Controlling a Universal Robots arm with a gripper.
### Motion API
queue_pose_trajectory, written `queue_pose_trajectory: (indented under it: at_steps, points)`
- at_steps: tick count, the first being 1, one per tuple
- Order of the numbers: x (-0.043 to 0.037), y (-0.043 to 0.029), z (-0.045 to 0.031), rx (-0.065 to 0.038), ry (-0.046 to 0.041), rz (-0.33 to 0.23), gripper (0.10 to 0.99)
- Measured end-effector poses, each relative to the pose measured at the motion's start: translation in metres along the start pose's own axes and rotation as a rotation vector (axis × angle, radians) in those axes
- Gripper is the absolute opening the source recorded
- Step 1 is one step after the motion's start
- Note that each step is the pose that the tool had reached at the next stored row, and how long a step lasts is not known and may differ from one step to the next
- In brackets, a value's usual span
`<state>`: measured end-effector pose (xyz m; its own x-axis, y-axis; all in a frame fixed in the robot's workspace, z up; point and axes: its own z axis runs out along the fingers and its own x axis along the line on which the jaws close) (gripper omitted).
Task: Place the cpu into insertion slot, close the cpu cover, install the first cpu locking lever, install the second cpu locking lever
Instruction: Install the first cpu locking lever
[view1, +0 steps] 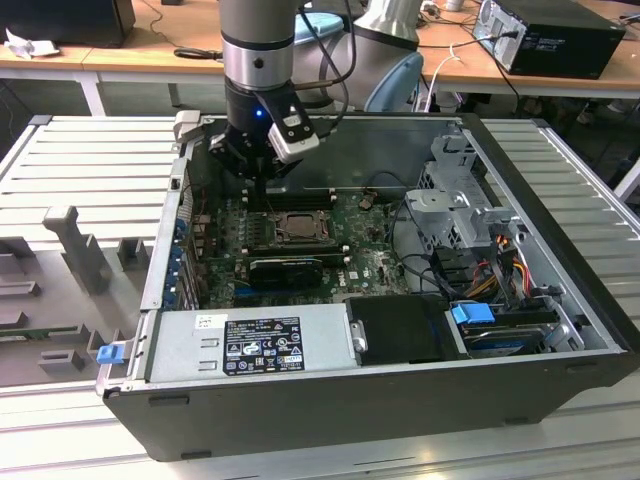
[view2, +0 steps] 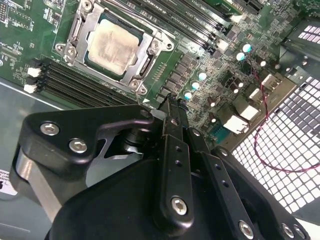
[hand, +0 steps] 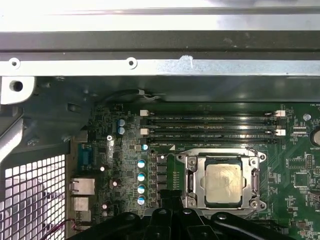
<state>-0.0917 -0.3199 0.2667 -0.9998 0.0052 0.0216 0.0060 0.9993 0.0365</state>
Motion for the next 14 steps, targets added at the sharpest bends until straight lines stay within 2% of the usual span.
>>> queue_pose_trajectory:
  at_steps: [8,12,14]
  points:
    - [0.0029,-0.0001,0.0014,-0.002,0.0002,-0.001,0.106]
    - [0.0111,0.0001,0.0038,-0.004,0.0,-0.001,0.106]
    - [0.0125,0.0007,0.0043,-0.004,0.0001,-0.001,0.106]
